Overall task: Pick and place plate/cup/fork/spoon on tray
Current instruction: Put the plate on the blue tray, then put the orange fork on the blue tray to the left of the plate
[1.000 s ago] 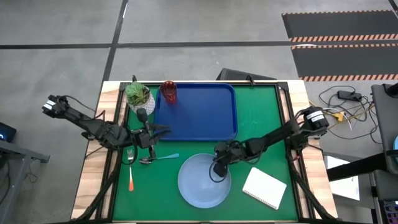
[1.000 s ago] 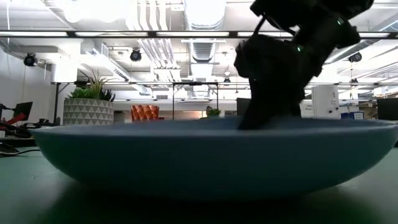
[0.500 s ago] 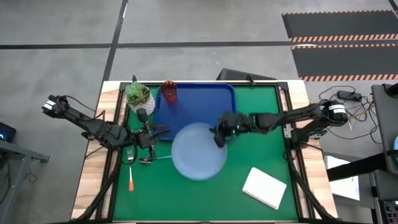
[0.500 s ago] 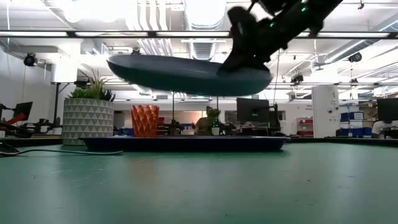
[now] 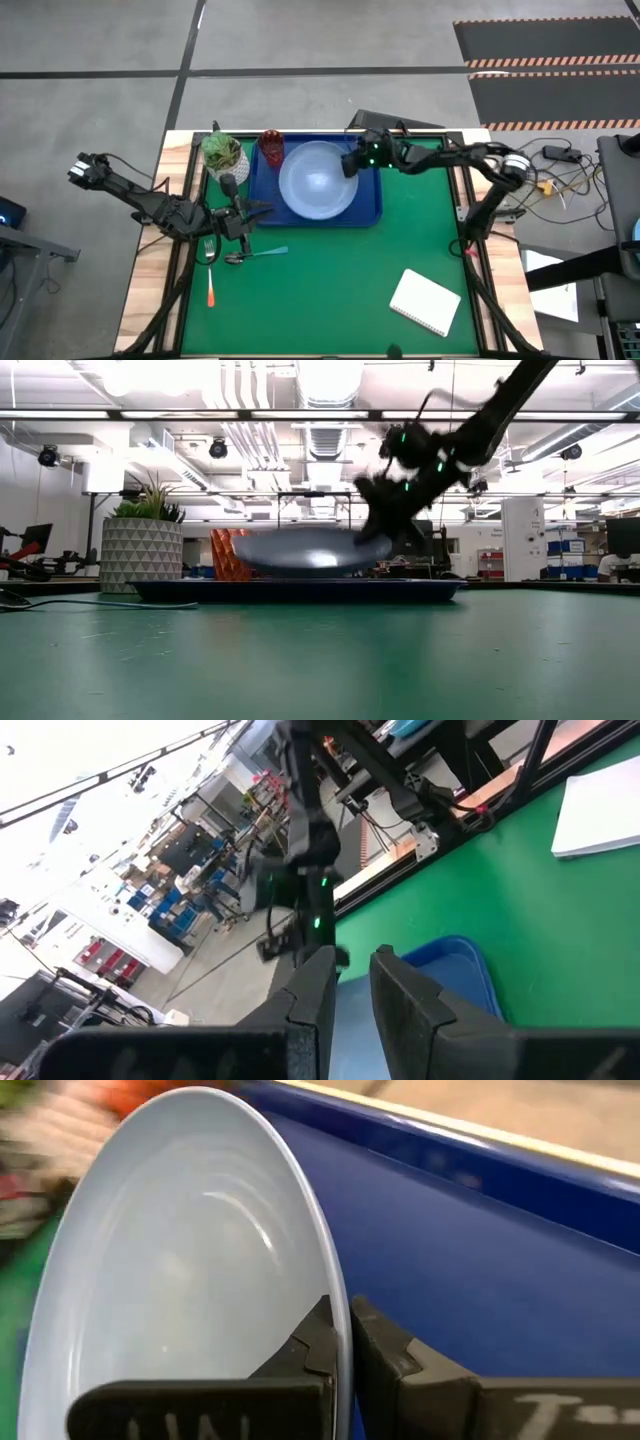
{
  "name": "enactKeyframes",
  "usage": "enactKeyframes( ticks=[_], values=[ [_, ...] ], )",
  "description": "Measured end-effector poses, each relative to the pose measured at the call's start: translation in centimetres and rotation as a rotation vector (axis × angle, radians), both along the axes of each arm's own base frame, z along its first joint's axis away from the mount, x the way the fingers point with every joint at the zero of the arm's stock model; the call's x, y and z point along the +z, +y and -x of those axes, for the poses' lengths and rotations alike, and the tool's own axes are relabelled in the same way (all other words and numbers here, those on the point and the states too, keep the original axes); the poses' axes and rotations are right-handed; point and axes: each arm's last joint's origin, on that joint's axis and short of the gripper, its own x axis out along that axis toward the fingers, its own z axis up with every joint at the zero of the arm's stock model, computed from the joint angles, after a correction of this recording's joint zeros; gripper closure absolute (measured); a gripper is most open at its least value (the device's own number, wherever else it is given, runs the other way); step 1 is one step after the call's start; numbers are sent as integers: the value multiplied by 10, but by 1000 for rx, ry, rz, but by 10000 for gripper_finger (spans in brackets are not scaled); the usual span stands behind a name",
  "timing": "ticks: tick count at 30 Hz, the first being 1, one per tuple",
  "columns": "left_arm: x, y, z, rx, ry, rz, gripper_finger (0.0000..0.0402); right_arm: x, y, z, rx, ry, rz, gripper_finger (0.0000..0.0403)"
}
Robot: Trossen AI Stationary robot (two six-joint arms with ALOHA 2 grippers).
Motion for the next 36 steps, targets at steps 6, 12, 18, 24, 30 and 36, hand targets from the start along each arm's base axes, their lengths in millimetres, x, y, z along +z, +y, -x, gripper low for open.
enactKeyframes(
  ticks=[6, 12, 18, 24, 30, 36],
  values=[
    [0, 0, -1, 0, -1, -1, 353, -29, -27, -8, -29, 76, -39, 394],
    [0, 0, -1, 0, -6, 2, 353, -35, -39, -22, -15, 152, -44, 393],
    [0, -1, -1, 0, -4, 1, 353, -34, -47, -32, -33, 224, -40, 367],
    [0, -1, -1, 0, -3, 0, 353, -29, -48, -33, -71, 229, -6, 315],
    [0, -1, -1, 0, -3, 2, 353, -20, -45, -32, -59, 230, -12, 276],
    [-3, -2, -3, 0, 8, -3, 353, 13, -16, -35, 18, 208, 30, 264]
  ],
)
